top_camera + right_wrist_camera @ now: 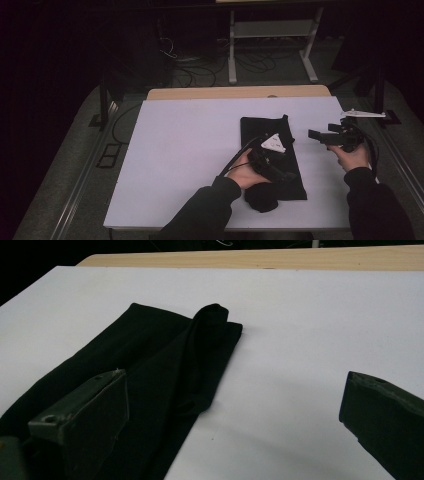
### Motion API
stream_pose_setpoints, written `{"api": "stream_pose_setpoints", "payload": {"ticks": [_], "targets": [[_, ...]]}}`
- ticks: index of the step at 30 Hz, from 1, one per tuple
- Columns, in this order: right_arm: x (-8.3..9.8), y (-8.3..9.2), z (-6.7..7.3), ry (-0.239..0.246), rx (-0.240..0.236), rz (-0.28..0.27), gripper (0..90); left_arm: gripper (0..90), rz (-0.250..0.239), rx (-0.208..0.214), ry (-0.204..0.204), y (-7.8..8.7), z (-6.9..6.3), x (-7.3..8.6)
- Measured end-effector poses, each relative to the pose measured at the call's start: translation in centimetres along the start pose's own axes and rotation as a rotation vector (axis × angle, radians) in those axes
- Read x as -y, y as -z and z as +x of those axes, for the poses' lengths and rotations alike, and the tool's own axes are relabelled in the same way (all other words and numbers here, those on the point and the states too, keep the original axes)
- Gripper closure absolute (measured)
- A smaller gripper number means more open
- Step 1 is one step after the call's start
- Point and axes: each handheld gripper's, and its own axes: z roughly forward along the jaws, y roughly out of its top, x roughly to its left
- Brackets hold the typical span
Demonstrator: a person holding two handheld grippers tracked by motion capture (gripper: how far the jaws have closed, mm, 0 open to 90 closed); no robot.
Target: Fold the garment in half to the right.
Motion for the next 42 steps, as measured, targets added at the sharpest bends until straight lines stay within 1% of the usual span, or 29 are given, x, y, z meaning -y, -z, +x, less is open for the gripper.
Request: {"api": "stream_pose_setpoints", "payload": {"ticks": [2, 5, 6, 8, 9, 11, 14, 16, 23, 27, 30, 35, 36, 38, 39, 42], "targets": [[0.1, 0.2, 0.2, 0.005, -0.002, -0.004, 0.0, 13.8, 0.001, -0.017, 0.001, 0.4, 0.2, 0.3], [0.1, 0.4, 0.4, 0.011, -0.007, -0.007, 0.0, 12.4, -0.007, -0.022, 0.008, 0.8, 0.4, 0.5], [0.3, 0.7, 0.6, 0.017, -0.009, -0.008, 0.0, 11.3, -0.023, -0.027, 0.023, 1.3, 0.7, 0.8], [0.3, 0.8, 0.6, 0.018, -0.01, -0.011, 0.0, 9.8, -0.028, -0.034, 0.026, 1.5, 0.8, 0.9], [0.4, 1.0, 0.8, 0.023, -0.015, -0.012, 0.0, 5.9, -0.027, -0.047, 0.037, 1.8, 1.0, 1.0], [0.5, 1.2, 1.0, 0.031, -0.017, -0.011, 0.0, 2.8, -0.028, -0.06, 0.041, 2.1, 1.1, 1.2], [0.7, 1.4, 1.3, 0.038, -0.021, -0.01, 0.0, 0.4, -0.033, -0.069, 0.044, 2.7, 1.3, 1.5], [0.8, 1.6, 1.5, 0.045, -0.024, -0.007, 0.0, 0.0, -0.039, -0.073, 0.051, 3.1, 1.5, 1.7], [1.3, 2.3, 2.2, 0.064, -0.036, -0.016, 0.0, 0.0, -0.046, -0.11, 0.055, 4.9, 1.9, 2.5], [1.6, 2.6, 2.5, 0.072, -0.04, -0.018, 0.0, 0.0, -0.059, -0.132, 0.056, 6.1, 2.1, 3.0], [1.9, 2.7, 2.7, 0.081, -0.041, -0.017, 0.0, 0.0, -0.069, -0.147, 0.067, 7.0, 2.4, 3.5], [2.2, 3.1, 3.0, 0.088, -0.04, -0.01, 0.0, 0.0, -0.072, -0.172, 0.072, 8.6, 2.6, 4.3], [2.3, 3.1, 3.0, 0.097, -0.041, -0.017, 0.0, 0.0, -0.078, -0.178, 0.075, 8.9, 2.6, 4.5], [2.5, 3.4, 3.2, 0.094, -0.044, -0.02, 0.0, 0.0, -0.084, -0.19, 0.079, 9.6, 2.7, 4.9], [2.6, 3.4, 3.2, 0.102, -0.043, -0.026, 0.0, 0.0, -0.083, -0.197, 0.079, 10.0, 2.8, 5.1], [2.8, 3.7, 3.4, 0.1, -0.047, -0.024, 0.0, 0.0, -0.09, -0.213, 0.098, 10.9, 2.8, 5.7]]}}
